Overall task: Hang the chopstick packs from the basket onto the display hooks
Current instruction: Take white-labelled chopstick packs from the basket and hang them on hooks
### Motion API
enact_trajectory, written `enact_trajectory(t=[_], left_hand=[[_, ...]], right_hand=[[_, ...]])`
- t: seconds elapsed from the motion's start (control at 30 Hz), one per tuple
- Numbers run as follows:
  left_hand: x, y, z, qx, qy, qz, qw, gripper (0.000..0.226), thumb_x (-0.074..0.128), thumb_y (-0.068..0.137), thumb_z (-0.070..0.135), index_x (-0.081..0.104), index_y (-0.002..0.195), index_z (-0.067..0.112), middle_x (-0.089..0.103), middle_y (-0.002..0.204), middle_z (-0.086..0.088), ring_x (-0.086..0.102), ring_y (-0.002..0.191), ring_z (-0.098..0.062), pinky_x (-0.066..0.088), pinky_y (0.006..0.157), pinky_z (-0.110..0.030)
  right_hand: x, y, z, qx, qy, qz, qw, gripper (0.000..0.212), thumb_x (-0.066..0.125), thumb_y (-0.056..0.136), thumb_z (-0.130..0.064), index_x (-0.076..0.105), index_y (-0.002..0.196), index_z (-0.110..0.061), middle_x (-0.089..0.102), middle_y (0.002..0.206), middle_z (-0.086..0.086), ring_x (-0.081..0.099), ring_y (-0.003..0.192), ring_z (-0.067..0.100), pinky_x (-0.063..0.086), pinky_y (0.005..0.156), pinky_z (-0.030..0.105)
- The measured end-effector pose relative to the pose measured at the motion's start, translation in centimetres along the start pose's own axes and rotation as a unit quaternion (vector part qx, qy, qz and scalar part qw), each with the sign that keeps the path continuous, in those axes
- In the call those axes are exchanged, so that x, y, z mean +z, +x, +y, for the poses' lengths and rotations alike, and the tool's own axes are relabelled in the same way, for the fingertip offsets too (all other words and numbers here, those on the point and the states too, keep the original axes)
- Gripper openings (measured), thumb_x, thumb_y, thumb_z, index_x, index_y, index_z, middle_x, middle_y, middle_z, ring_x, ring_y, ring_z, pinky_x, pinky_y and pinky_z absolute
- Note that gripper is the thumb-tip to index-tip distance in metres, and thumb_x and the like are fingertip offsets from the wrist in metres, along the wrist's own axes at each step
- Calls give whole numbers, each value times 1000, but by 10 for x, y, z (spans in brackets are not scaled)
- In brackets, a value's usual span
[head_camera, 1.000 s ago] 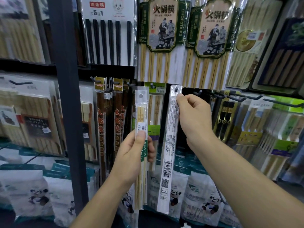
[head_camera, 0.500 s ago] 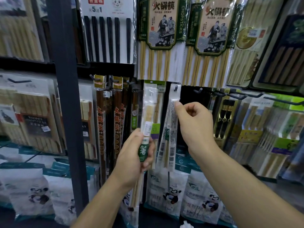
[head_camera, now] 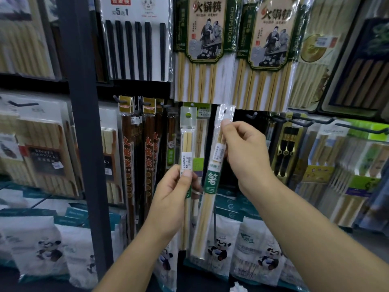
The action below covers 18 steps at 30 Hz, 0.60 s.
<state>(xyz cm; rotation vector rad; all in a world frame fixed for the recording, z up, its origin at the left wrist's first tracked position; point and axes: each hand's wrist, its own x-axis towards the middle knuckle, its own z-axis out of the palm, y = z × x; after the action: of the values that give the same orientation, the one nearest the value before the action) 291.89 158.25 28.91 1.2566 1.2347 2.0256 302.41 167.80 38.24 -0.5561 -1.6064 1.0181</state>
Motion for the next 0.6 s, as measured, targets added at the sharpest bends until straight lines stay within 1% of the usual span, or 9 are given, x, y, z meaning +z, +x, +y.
enact_trajectory(t=[0.1,0.17,0.3,0.33,0.4,0.47,0.5,0.57,0.6], left_hand=[[-1,1,1,-1,0,0,1000,28,47,105,25,63,90,6,59,75,-1,56,71,-14,51,65,-21],[-1,1,0,-1,9,-3,1000,29,46,106,21,62,92,3,57,73,1,54,68,-12,50,63,-21],[0,1,-1,-2,15,-12,1000,31,48,104,27,62,94,1,57,73,2,54,67,-9,50,62,-20],[0,1,-2,-3,16,-13,1000,32,48,103,28,63,94,2,58,73,2,54,68,-9,50,62,-20],[-1,1,-4,-1,17,-13,1000,31,49,103,30,64,93,5,58,74,3,55,68,-8,50,61,-19],[-3,3,-6,1,22,-14,1000,31,51,99,38,68,91,13,58,73,4,56,68,-9,51,62,-20],[-3,3,-7,1,27,-17,999,30,52,97,42,69,90,18,58,72,4,56,68,-9,51,63,-21],[-4,3,-8,0,31,-25,999,28,54,94,45,73,92,25,58,72,5,56,68,-9,52,64,-22],[-4,3,-8,0,31,-31,999,26,55,94,46,74,94,28,58,73,5,56,69,-9,53,65,-22]], right_hand=[[0,8,0,-4,-30,8,1000,40,57,102,-36,59,73,-9,36,50,-15,35,48,4,38,51,12],[1,11,1,1,-36,10,999,42,58,102,-35,57,70,-8,32,46,-16,32,45,4,37,50,12],[1,12,4,22,-39,20,999,49,59,101,-36,49,68,-1,26,46,-13,27,43,7,31,43,12],[1,12,5,25,-40,22,999,50,60,101,-36,47,65,-3,26,46,-13,27,43,7,31,42,13],[-1,13,8,22,-50,22,998,52,61,100,-36,42,57,-14,27,44,-14,27,43,6,32,44,14],[-3,14,11,18,-73,25,997,52,64,97,-40,45,54,-19,33,45,-13,34,45,6,39,52,18],[-4,14,14,18,-82,28,996,50,65,96,-43,50,55,-18,38,47,-11,39,48,6,44,57,24],[-7,13,19,17,-91,37,995,44,69,92,-48,61,66,-13,50,54,-8,50,54,7,51,64,33],[-9,12,21,17,-96,43,994,42,71,89,-49,64,73,-12,55,60,-6,53,59,8,52,66,35]])
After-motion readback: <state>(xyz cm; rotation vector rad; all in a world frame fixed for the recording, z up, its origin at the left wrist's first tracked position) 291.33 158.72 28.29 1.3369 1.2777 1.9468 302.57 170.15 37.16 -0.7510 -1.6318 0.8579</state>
